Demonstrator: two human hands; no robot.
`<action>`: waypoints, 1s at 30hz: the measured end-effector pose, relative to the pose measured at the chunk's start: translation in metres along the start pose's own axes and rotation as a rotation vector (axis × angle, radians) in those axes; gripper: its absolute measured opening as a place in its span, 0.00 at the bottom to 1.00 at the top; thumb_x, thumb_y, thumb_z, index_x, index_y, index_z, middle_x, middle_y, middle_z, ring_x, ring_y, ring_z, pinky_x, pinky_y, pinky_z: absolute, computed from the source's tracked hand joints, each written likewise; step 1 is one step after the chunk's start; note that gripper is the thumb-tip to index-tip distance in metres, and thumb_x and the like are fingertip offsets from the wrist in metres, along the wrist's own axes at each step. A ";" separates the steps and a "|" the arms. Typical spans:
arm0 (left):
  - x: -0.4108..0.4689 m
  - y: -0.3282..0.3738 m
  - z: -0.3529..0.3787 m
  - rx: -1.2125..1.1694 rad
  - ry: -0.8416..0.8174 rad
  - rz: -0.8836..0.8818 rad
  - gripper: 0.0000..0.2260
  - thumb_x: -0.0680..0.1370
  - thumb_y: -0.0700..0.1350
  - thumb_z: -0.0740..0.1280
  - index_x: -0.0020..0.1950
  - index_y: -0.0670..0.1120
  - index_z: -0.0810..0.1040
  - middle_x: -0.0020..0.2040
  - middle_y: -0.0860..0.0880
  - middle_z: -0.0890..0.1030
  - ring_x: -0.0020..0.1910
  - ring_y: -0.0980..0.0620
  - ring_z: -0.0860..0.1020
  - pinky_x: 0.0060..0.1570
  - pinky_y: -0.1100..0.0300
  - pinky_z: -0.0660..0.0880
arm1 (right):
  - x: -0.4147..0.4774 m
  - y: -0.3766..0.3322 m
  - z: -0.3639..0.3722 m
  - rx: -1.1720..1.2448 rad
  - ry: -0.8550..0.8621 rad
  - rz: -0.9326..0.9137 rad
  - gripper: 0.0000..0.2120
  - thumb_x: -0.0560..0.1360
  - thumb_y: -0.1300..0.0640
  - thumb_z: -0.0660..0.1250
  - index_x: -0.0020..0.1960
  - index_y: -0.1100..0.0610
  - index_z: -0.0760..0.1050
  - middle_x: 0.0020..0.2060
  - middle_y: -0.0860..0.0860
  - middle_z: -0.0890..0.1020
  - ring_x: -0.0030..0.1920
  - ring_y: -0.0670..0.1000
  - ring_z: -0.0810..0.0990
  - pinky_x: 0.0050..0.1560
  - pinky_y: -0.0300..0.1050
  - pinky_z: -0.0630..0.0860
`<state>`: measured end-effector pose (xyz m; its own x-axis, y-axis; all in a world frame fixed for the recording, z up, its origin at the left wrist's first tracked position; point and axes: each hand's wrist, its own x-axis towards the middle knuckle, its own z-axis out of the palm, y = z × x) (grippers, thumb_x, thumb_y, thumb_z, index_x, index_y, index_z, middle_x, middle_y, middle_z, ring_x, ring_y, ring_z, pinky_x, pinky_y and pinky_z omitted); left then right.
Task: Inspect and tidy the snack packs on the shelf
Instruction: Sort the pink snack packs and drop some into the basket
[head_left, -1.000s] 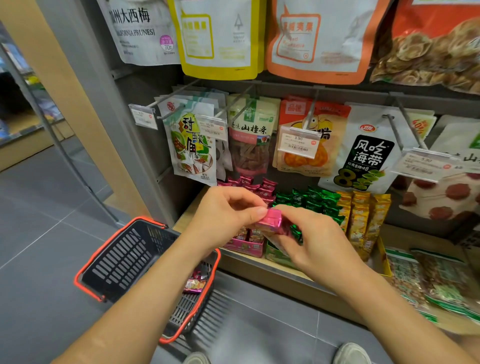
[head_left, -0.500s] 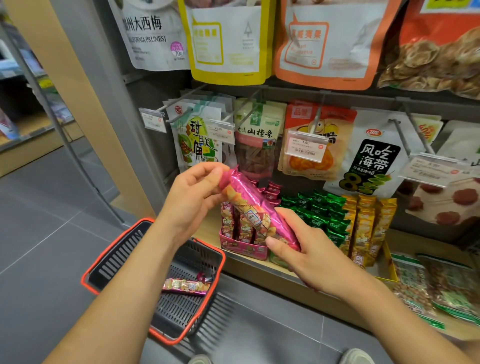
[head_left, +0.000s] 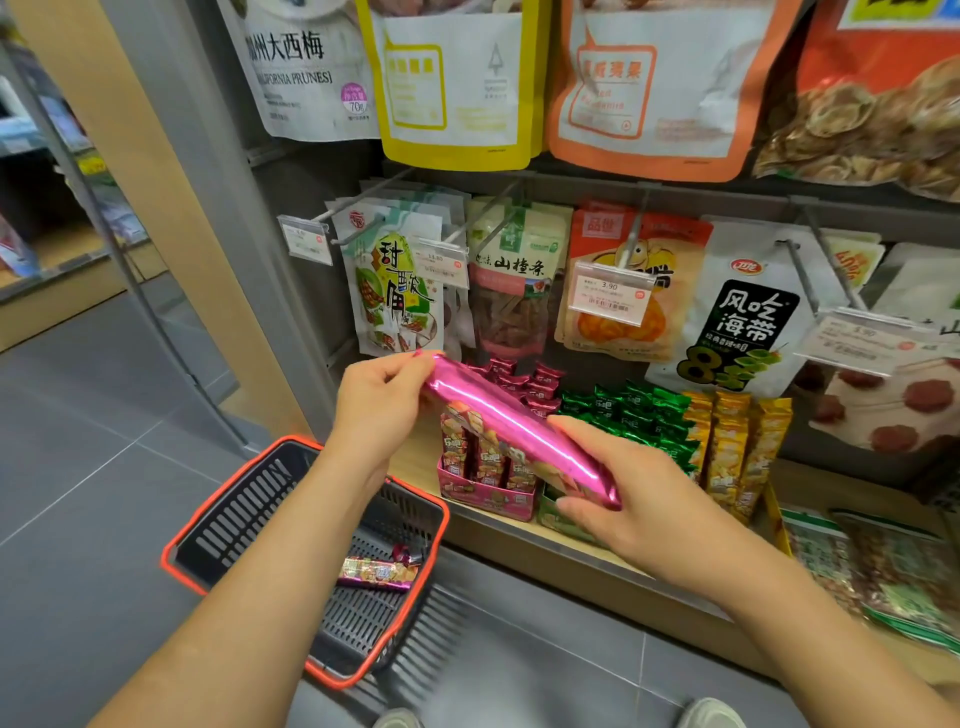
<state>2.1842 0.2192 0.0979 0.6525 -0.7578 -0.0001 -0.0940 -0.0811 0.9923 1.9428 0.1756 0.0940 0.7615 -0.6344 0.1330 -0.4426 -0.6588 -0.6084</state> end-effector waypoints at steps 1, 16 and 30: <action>0.003 -0.002 -0.002 0.011 0.023 -0.024 0.09 0.79 0.46 0.67 0.46 0.49 0.87 0.47 0.48 0.86 0.53 0.46 0.81 0.59 0.48 0.77 | -0.001 0.000 -0.003 0.054 0.056 0.008 0.29 0.74 0.49 0.71 0.72 0.40 0.64 0.52 0.36 0.78 0.49 0.38 0.77 0.48 0.31 0.75; -0.019 0.003 0.005 0.554 -0.247 0.675 0.15 0.75 0.55 0.67 0.58 0.52 0.83 0.55 0.61 0.80 0.60 0.63 0.76 0.75 0.49 0.56 | 0.000 0.006 -0.025 0.842 0.344 0.258 0.12 0.72 0.55 0.71 0.54 0.55 0.80 0.41 0.54 0.86 0.41 0.54 0.86 0.39 0.39 0.81; -0.040 -0.001 0.035 0.387 -0.227 0.426 0.09 0.72 0.43 0.75 0.51 0.50 0.86 0.41 0.60 0.83 0.44 0.62 0.82 0.49 0.54 0.80 | 0.007 0.000 -0.012 0.982 0.309 0.278 0.27 0.60 0.47 0.77 0.55 0.53 0.76 0.44 0.52 0.86 0.43 0.53 0.86 0.39 0.41 0.82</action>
<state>2.1316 0.2267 0.0924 0.3250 -0.8909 0.3173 -0.6046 0.0622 0.7941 1.9423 0.1663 0.1045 0.4787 -0.8780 0.0012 0.0985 0.0523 -0.9938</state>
